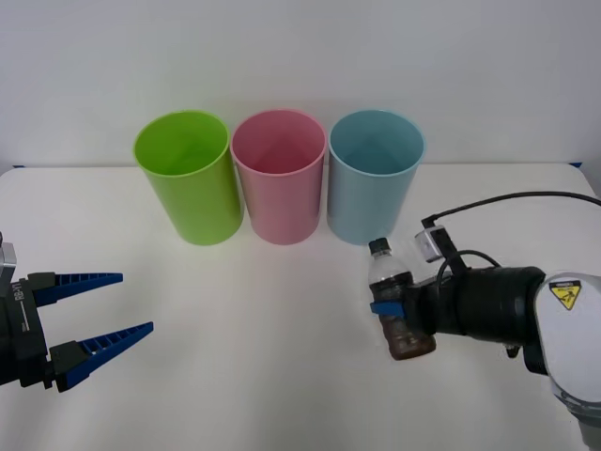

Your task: Put cans in the blue bin and PET bottles in the pink bin and trash in the green bin.

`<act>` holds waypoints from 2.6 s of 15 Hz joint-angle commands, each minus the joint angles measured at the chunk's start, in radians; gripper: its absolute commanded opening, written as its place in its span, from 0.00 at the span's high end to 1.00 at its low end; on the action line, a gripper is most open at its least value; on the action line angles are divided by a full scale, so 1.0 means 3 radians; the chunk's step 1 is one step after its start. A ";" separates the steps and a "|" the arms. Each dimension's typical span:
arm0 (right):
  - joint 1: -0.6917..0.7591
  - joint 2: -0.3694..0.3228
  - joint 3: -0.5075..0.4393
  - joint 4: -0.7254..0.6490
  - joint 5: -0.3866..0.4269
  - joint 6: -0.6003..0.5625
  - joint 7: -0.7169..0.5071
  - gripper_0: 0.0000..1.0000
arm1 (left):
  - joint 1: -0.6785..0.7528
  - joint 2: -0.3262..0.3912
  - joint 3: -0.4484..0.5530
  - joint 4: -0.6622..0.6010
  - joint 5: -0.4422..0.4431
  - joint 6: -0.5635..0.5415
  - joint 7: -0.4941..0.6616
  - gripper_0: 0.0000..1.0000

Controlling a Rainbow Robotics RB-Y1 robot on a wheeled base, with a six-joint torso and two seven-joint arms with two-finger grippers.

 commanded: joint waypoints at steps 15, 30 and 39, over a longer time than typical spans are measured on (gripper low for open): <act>0.0177 -0.0505 -0.0174 -0.0129 -0.3781 0.1149 0.2257 1.00 | 0.0000 0.0000 0.0000 0.0000 0.0000 0.0000 0.0000 0.00; -0.1838 -0.0265 0.0726 0.0935 -0.1321 0.2530 0.0938 1.00 | 0.0000 0.0000 0.0000 0.0000 0.0000 0.0000 0.0000 0.00; -0.2369 0.0144 0.0946 0.2157 -0.0697 0.2980 0.0964 1.00 | 0.0000 0.0000 0.0000 0.0000 0.0000 0.0000 0.0000 0.00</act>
